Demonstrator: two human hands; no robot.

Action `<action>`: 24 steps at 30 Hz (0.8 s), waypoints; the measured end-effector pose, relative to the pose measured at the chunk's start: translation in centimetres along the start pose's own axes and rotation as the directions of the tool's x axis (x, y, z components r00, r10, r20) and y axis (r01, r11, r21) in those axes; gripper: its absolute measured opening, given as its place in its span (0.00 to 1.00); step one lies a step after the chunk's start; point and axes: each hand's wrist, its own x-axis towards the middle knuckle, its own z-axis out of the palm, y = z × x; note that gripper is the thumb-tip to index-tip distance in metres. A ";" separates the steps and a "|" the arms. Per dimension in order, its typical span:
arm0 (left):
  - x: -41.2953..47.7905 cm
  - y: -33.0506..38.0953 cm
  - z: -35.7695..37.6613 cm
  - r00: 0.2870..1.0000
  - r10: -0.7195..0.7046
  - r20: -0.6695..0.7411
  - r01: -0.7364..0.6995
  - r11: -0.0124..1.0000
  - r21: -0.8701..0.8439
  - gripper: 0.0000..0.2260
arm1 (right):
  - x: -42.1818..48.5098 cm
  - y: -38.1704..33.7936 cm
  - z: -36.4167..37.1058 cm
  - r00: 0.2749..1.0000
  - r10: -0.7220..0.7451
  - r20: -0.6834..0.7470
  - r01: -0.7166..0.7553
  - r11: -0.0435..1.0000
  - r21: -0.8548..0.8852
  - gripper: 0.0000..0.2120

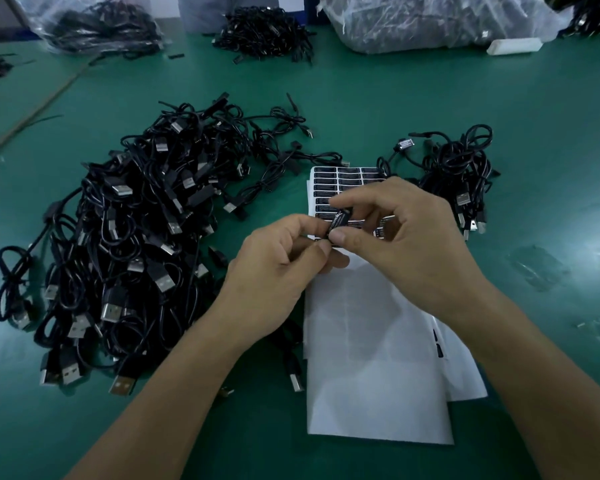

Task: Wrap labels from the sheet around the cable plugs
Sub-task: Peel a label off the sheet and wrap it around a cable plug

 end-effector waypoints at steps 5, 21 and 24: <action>-0.1 0.1 0.2 0.999 -0.023 -0.025 0.023 1.000 0.010 0.06 | 0.0 0.3 0.0 0.999 -0.005 -0.048 0.004 1.000 -0.011 0.12; 0.1 -0.1 0.2 0.998 -0.026 -0.058 0.030 0.998 0.060 0.04 | 0.2 -0.5 -0.2 0.998 0.030 -0.047 -0.024 0.992 0.120 0.10; 0.1 0.0 0.3 0.998 -0.017 -0.058 0.020 0.998 0.063 0.03 | 0.2 -0.4 -0.3 0.998 0.044 -0.036 -0.039 0.989 0.146 0.09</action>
